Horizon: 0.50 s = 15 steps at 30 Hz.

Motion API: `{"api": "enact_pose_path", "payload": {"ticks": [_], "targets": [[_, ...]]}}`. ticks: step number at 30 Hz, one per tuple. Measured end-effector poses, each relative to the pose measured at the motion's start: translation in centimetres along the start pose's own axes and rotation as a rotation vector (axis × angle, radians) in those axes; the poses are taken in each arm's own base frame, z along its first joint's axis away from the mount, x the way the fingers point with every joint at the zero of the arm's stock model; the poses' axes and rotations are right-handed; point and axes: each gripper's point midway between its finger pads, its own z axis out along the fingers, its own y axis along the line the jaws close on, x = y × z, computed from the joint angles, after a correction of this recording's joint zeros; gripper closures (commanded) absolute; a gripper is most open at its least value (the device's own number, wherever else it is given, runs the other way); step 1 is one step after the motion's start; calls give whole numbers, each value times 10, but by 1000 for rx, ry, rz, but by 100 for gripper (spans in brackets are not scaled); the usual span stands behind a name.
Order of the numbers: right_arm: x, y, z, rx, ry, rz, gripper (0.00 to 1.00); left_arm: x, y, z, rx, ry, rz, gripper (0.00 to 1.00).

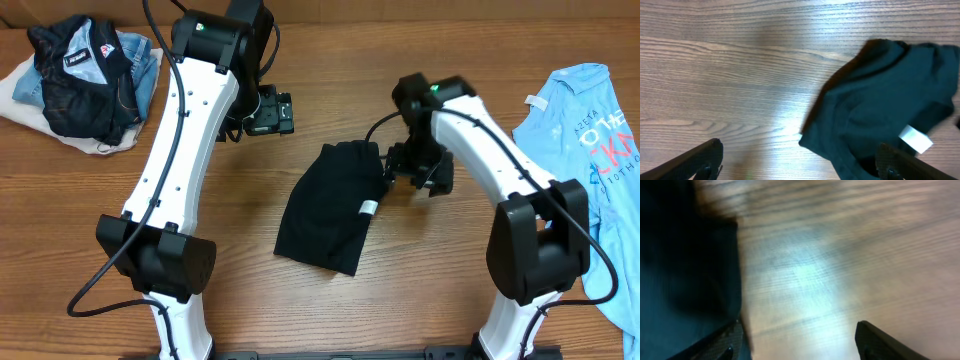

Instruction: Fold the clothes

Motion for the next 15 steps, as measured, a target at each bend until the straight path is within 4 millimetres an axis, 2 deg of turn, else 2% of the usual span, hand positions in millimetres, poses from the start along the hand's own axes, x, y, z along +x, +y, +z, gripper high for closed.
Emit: {"api": "enact_pose_path", "payload": {"ticks": [2,5,8,10,15], "targets": [[1,8,-17,-61,13,-6,27,0,0,0,0,-1,0,0],[6,25,-30,-159,26,-39,28,-1,2,0,-14,-6,0,0],[21,41,-37,-229,61,-80,30,-2,5,0,-31,-14,0,0],[34,58,-41,-277,83,-123,30,-3,7,0,-39,-17,0,0],[60,96,-39,-331,103,-224,32,-3,7,0,-42,-18,0,0]]}}
